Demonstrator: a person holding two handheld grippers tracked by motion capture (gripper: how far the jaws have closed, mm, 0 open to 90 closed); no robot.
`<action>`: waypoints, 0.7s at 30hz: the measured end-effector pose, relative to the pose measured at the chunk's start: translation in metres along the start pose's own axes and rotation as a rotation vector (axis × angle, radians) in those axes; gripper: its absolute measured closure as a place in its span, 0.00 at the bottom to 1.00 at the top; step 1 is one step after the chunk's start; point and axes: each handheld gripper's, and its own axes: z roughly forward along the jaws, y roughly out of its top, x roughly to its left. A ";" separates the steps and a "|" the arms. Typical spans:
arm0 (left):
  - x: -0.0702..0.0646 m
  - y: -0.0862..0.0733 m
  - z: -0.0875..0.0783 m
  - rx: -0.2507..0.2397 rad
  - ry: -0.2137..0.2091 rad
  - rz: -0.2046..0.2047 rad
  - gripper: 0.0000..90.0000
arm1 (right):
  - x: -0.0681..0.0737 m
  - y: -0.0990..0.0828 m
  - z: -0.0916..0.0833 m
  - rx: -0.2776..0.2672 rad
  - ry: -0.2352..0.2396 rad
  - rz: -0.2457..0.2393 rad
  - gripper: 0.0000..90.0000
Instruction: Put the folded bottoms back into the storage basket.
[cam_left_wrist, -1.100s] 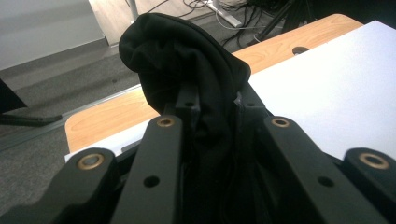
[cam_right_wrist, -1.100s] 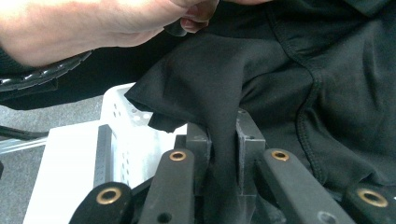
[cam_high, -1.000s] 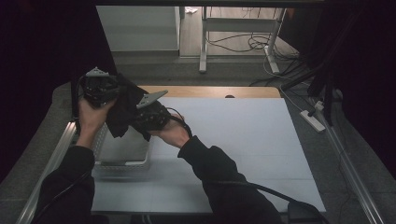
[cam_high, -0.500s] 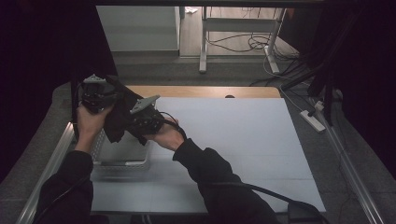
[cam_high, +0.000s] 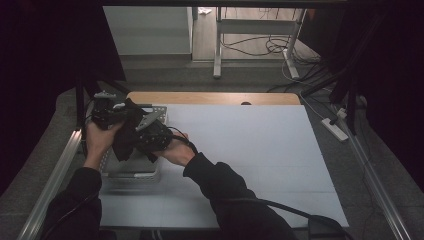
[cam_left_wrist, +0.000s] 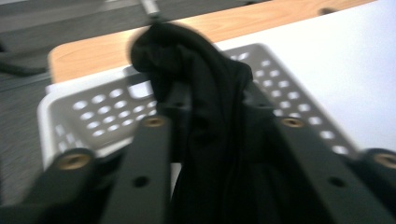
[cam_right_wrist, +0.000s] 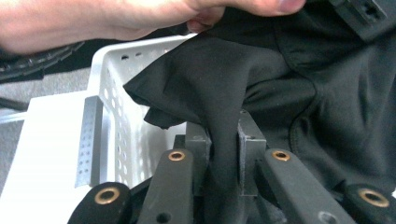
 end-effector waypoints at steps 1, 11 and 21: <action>0.001 -0.001 0.001 0.001 0.019 -0.004 0.72 | 0.000 0.000 0.000 0.000 0.000 0.000 0.84; 0.010 0.001 -0.007 -0.037 -0.018 -0.075 0.26 | -0.001 0.001 -0.006 -0.044 -0.025 0.059 0.39; 0.002 -0.001 -0.011 -0.017 -0.038 -0.049 0.11 | -0.005 -0.003 -0.010 -0.011 -0.008 0.104 0.25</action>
